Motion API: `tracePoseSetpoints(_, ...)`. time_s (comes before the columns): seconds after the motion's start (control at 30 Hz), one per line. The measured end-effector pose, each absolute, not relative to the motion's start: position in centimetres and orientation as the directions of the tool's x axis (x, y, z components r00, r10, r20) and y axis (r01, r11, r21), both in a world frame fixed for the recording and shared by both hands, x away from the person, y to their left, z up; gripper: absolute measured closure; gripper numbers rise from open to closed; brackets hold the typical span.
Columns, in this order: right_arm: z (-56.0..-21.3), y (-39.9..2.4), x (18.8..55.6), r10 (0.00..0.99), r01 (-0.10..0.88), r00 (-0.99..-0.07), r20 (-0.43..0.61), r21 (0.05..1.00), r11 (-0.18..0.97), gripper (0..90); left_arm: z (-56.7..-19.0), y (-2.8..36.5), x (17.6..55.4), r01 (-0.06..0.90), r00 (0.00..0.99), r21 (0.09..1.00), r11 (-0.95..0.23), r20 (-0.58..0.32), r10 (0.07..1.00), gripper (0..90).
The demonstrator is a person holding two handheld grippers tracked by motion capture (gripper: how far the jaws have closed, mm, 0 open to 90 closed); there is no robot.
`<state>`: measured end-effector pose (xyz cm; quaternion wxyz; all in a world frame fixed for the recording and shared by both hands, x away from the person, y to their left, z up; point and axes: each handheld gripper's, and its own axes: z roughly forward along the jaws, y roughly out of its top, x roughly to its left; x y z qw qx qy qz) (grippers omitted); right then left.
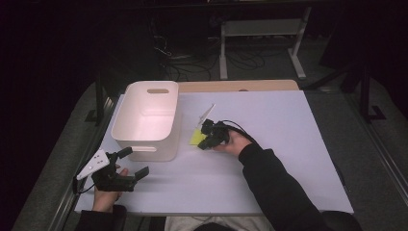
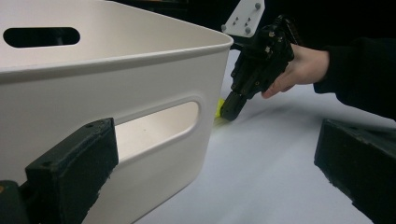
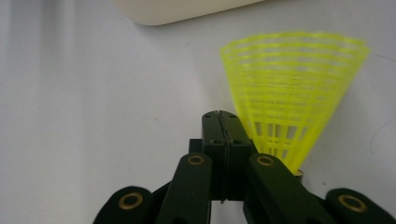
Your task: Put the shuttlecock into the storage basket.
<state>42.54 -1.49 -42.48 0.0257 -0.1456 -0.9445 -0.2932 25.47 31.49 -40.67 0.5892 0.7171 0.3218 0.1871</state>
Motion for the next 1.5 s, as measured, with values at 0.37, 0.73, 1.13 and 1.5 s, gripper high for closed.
tracePoseSetpoints(0.37,-42.3,-1.7,42.6,0.262,0.297,-0.954,0.144,0.552,0.779,88.8,-40.7,31.5,25.5,0.241,0.722,0.966,-0.099,-0.11,0.683,0.0)
tracePoseSetpoints(0.73,-41.1,-2.2,42.1,0.249,0.286,-0.958,0.144,0.569,0.771,86.5,-40.7,31.5,25.5,0.241,0.722,0.966,-0.098,-0.111,0.683,0.0)
tracePoseSetpoints(1.13,-39.3,-3.4,42.2,0.284,0.311,-0.948,0.142,0.591,0.744,56.6,-40.7,31.5,25.5,0.242,0.722,0.965,-0.098,-0.111,0.683,0.0)
tracePoseSetpoints(1.5,-38.3,-4.1,42.9,0.344,0.355,-0.929,0.138,0.596,0.72,21.7,-40.7,31.5,25.5,0.242,0.722,0.965,-0.099,-0.111,0.683,0.0)
